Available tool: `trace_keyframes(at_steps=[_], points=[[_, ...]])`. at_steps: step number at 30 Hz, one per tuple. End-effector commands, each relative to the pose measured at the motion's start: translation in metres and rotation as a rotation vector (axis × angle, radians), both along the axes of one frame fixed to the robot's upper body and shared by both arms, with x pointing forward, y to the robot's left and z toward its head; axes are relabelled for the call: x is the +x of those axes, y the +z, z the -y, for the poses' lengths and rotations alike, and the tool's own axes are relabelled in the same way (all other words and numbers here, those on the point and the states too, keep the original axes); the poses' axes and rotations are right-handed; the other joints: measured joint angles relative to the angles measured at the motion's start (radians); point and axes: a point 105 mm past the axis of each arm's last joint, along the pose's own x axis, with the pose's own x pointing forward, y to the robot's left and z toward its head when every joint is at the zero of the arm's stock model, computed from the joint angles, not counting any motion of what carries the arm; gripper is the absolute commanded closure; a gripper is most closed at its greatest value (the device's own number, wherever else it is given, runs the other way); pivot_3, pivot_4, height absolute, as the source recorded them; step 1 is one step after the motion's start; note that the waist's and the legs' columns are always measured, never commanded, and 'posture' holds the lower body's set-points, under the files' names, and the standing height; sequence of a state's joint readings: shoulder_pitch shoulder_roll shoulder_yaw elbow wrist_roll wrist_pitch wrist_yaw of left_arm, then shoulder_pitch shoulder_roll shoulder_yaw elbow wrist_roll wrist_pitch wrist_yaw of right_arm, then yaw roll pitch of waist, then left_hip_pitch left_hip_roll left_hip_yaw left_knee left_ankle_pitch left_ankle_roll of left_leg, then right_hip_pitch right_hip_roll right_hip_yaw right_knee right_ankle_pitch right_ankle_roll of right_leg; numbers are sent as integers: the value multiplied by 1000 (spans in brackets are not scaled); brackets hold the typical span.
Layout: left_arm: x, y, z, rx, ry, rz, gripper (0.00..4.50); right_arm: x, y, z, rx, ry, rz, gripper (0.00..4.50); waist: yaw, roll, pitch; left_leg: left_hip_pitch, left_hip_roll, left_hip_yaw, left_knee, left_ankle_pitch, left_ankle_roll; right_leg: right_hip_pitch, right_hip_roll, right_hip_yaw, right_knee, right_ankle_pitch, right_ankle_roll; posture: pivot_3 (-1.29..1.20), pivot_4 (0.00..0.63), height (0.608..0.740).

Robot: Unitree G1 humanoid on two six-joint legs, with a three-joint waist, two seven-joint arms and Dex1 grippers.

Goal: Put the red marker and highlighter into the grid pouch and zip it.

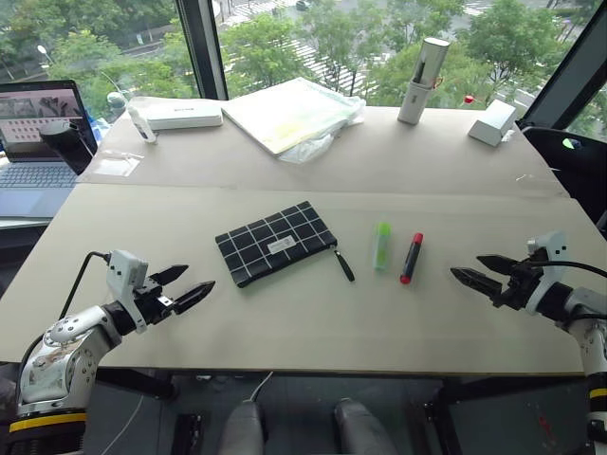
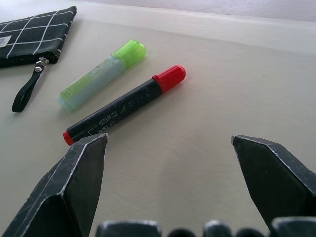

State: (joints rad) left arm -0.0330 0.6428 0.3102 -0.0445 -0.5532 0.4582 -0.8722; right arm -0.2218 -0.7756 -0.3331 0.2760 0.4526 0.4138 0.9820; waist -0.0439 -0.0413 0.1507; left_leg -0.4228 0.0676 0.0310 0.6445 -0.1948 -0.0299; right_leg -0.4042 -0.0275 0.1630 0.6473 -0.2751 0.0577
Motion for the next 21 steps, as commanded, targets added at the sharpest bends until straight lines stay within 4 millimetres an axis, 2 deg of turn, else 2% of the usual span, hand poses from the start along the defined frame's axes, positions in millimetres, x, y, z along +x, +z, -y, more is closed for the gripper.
trace_keyframes(at_steps=[1,4,7,9,10,11,13,14,16,17,21], points=[[3,13,-4,4,4,63,0,-2,14,4,-20,1,50,52,0,0,0,0,0,0,0,0,0,0,0,0,0,0,0,0,150,736],[4,10,-8,15,-11,73,0,-5,11,4,-18,-3,38,52,1,0,0,0,0,0,0,0,0,0,0,0,0,0,0,0,150,736],[10,10,-15,31,-82,117,0,-2,16,6,18,-27,46,52,1,0,0,0,0,0,0,0,0,0,0,0,0,0,0,0,150,736],[14,12,-18,77,-120,163,0,1,22,7,45,-41,62,554,1,0,0,0,0,0,0,0,0,0,0,0,0,0,0,0,150,736],[15,10,-20,165,-142,200,0,1,27,5,61,-26,71,695,0,0,0,0,0,0,0,0,0,0,0,0,0,0,0,0,150,736],[14,7,-20,240,-170,227,0,1,29,3,66,-12,74,1131,0,0,0,0,0,0,0,0,0,0,0,0,0,0,0,0,150,736],[15,4,-21,335,-213,266,0,0,32,0,71,8,75,1701,0,0,0,0,0,0,0,0,0,0,0,0,-1,0,0,0,150,736],[15,4,-21,363,-228,284,0,0,34,-1,73,16,77,2137,0,0,0,0,0,0,-1,0,0,0,0,0,-1,0,0,0,150,736],[17,5,-20,412,-254,318,0,0,37,-3,80,26,81,2727,1,0,0,-1,0,0,-1,0,0,0,0,0,-1,0,0,0,150,736],[19,4,-20,438,-264,332,0,0,38,-3,79,30,82,3201,1,0,0,-1,0,0,-1,0,0,0,0,0,-1,0,0,0,150,736],[25,4,-19,552,-312,385,0,-1,40,-12,79,73,80,4418,4,0,0,-1,0,0,-1,0,0,0,0,0,0,0,0,0,150,736]])
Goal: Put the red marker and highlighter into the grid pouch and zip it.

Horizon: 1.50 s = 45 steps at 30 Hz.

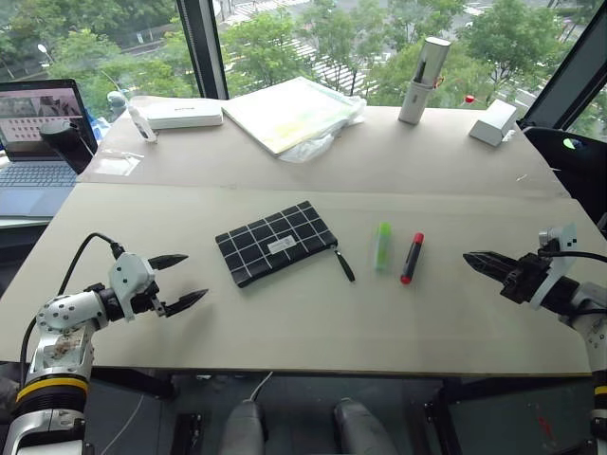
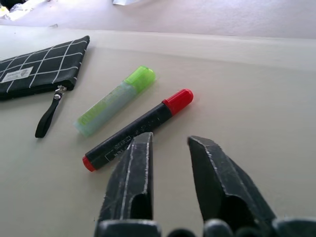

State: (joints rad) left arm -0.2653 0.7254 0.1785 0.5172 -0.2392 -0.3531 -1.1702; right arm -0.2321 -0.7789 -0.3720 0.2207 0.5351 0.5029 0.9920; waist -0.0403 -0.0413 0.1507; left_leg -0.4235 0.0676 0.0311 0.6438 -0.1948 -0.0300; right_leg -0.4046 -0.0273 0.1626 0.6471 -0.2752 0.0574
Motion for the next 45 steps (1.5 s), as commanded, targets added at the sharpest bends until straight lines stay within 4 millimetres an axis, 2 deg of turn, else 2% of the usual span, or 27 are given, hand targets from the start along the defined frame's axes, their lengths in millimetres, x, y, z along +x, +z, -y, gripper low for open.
trace_keyframes(at_steps=[1,3,6,10,13,17,22,24,29,34,38,45], points=[[6,10,-1,126,-46,95,0,1,25,-10,-12,64,66,4418,1,0,0,0,0,0,0,0,0,0,0,0,0,0,0,0,150,736],[11,9,0,205,-69,122,0,6,34,-26,-2,105,96,4418,0,0,0,0,0,0,0,0,0,0,0,0,0,0,0,0,150,736],[17,3,9,309,-128,159,0,28,51,-58,78,134,168,4418,-8,0,0,1,1,0,0,0,0,0,1,0,1,0,0,0,150,736],[25,0,29,333,-194,212,0,52,61,-114,113,230,235,4418,-5,1,0,1,1,-1,0,0,0,0,2,0,2,0,-1,0,150,736],[29,-3,41,346,-230,227,0,66,54,-158,42,299,240,4418,3,2,0,-1,1,-1,0,0,0,-1,1,-1,2,0,-1,0,150,736],[33,-8,55,359,-261,241,0,87,29,-195,-123,284,197,4418,23,2,0,-1,1,-1,2,0,0,-1,0,-2,2,0,-1,0,150,736],[37,-10,67,345,-277,256,0,109,3,-206,-235,231,138,4418,34,2,0,-1,0,-1,2,1,-1,-1,0,-4,3,0,-1,0,150,736],[37,-11,68,346,-276,256,0,111,-2,-207,-274,242,132,4418,35,2,0,-1,0,-1,2,1,-1,-1,0,-4,3,0,-1,0,150,736],[38,-10,69,344,-277,260,0,113,-25,-199,-520,286,151,4418,30,4,-1,0,1,-1,2,1,-1,-1,0,-4,5,0,-1,0,150,736],[40,-6,73,341,-281,271,0,114,-28,-196,-655,330,197,4418,30,4,-1,1,1,-1,2,1,-1,-1,0,-5,7,0,-1,0,150,736],[39,-7,84,344,-317,280,0,113,-28,-199,-656,355,208,4418,30,4,-1,1,1,-1,2,1,-1,-1,0,-5,8,0,-1,0,150,736],[37,-21,113,378,-403,297,0,116,-24,-200,-631,340,210,4418,32,4,-2,2,0,-1,2,1,-1,0,0,-5,8,0,-1,0,150,736]])
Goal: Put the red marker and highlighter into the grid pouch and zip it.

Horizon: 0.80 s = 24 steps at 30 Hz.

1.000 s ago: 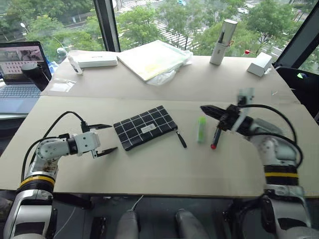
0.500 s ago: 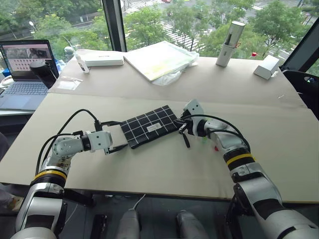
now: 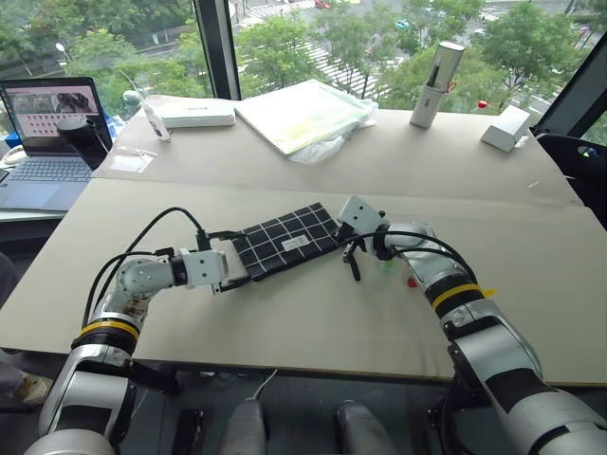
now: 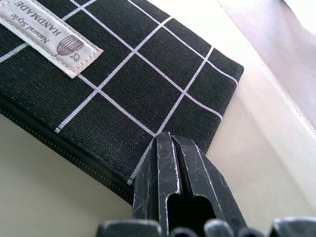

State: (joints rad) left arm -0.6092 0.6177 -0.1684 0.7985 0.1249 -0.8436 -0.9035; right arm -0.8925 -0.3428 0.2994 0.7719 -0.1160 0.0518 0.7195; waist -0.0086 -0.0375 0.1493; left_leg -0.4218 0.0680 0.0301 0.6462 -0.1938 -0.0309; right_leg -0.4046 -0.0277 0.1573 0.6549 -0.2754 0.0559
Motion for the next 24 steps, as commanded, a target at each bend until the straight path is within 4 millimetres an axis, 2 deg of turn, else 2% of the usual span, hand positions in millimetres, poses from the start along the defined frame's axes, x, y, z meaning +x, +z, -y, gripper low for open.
trace_keyframes(at_steps=[1,12,15,22,24], points=[[-8,-23,20,75,-75,-47,0,3,3,3,4,-15,0,4418,0,1,0,0,0,0,0,0,0,0,0,0,0,0,0,0,150,736],[13,-20,34,110,-33,-6,0,3,3,5,20,-32,-2,4418,3,1,-1,1,0,0,1,1,0,0,0,0,1,0,0,0,150,736],[13,-20,39,104,-45,-16,773,4,5,6,26,-41,0,4500,3,1,-1,1,0,0,1,1,0,0,0,0,1,0,0,0,150,736],[6,-23,40,117,-89,-70,3393,5,4,10,35,-55,-4,4500,0,1,-1,0,0,0,1,1,0,0,0,0,2,0,0,0,150,736],[4,-22,41,118,-101,-81,4010,5,4,10,34,-58,-4,4500,-5,1,-1,0,0,0,0,1,0,0,0,0,1,0,0,0,150,736]])
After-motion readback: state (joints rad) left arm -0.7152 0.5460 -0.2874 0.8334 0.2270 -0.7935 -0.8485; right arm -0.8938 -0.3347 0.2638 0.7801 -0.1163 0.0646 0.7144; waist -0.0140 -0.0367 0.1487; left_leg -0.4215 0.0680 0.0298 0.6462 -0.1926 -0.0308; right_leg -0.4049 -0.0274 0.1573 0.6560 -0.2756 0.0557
